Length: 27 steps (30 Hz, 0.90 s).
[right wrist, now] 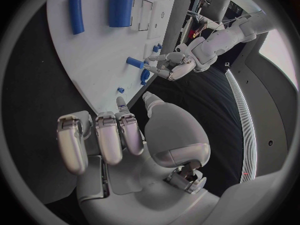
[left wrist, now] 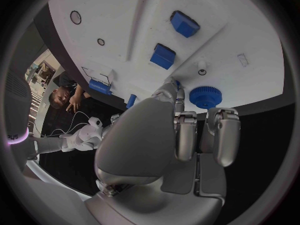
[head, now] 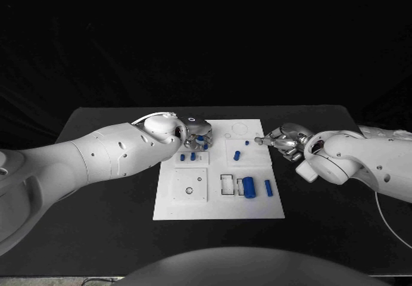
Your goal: Assemble the parts on the task board
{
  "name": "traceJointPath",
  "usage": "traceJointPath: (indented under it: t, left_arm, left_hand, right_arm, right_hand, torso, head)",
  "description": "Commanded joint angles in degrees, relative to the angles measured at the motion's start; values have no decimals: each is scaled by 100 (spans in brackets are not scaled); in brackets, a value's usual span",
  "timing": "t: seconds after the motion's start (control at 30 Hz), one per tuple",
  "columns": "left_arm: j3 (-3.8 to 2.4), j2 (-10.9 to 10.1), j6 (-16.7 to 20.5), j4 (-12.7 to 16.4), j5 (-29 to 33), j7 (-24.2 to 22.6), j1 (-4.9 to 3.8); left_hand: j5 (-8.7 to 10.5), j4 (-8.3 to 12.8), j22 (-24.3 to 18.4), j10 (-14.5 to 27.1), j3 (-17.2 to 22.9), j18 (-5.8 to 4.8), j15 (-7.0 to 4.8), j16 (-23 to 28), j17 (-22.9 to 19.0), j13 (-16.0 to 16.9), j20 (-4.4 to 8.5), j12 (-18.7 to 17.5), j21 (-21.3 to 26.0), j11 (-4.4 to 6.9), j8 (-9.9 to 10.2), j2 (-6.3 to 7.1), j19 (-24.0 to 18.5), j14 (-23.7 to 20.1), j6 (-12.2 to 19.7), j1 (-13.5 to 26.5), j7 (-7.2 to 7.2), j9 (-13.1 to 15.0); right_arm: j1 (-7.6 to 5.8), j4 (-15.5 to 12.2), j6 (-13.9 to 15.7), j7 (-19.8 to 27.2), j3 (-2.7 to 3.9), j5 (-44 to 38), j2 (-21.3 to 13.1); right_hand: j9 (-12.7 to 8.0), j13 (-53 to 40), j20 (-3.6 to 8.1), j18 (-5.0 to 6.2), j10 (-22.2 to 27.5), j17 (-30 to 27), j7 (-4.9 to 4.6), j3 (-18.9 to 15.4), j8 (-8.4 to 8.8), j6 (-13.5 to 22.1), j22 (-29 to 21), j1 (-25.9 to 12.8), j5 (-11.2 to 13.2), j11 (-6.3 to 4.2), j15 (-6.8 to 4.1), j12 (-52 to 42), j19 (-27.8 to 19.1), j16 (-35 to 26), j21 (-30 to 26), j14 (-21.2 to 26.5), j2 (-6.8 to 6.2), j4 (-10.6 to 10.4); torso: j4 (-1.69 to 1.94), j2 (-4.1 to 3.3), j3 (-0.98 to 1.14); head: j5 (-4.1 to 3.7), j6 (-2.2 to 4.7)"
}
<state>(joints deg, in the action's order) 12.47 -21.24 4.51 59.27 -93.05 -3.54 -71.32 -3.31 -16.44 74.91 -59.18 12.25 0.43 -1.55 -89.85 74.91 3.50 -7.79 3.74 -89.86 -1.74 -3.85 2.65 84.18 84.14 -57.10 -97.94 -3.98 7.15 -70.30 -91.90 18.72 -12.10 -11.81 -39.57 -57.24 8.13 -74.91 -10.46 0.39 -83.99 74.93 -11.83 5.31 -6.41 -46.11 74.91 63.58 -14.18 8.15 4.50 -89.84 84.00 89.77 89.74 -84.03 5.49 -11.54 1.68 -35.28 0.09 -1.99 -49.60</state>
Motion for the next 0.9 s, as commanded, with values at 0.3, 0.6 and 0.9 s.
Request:
traceJointPath:
  t: [0.3,0.6,0.9]
  left_arm:
    - [-3,39,-119,-31,-85,50,5]
    - [-3,77,-125,-94,-86,55,42]
    - [-2,72,122,-75,-214,24,73]
  left_hand:
    - [16,-8,1509,-10,96,-43,-14,-15,1509,-3,22,-10,-14,-15,29,1,582,586,85,3,-14,-34]
    - [9,-4,1509,-145,219,-43,16,-15,1509,8,20,28,-14,-39,11,-46,582,586,135,54,-49,-72]
    - [-5,21,1509,-290,336,-43,52,-15,1509,9,18,41,-14,-48,-42,-53,582,586,6,61,-93,-68]
  right_arm:
    - [4,-2,-109,-16,0,-19,11]
    - [4,-3,-118,-28,0,-18,6]
    - [4,-1,-133,-43,0,-13,2]
  right_hand:
    - [8,-1509,-45,-39,-601,1507,-58,-26,-35,-2,1509,-12,-31,22,36,-16,600,23,26,-597,53,-16]
    - [9,-1509,-46,-39,-601,1507,-60,-28,-38,-4,1509,-11,-32,23,37,-16,600,23,26,-597,54,-18]
    - [9,-1509,-46,-39,-601,1507,-60,-28,-38,-4,1509,-11,-32,23,37,-16,600,23,26,-597,54,-18]
  torso:
    - [1,1,0]
    - [2,-3,-3]
    - [3,0,-1]
  head:
    - [2,1]
    - [0,-8]
    - [-1,-6]
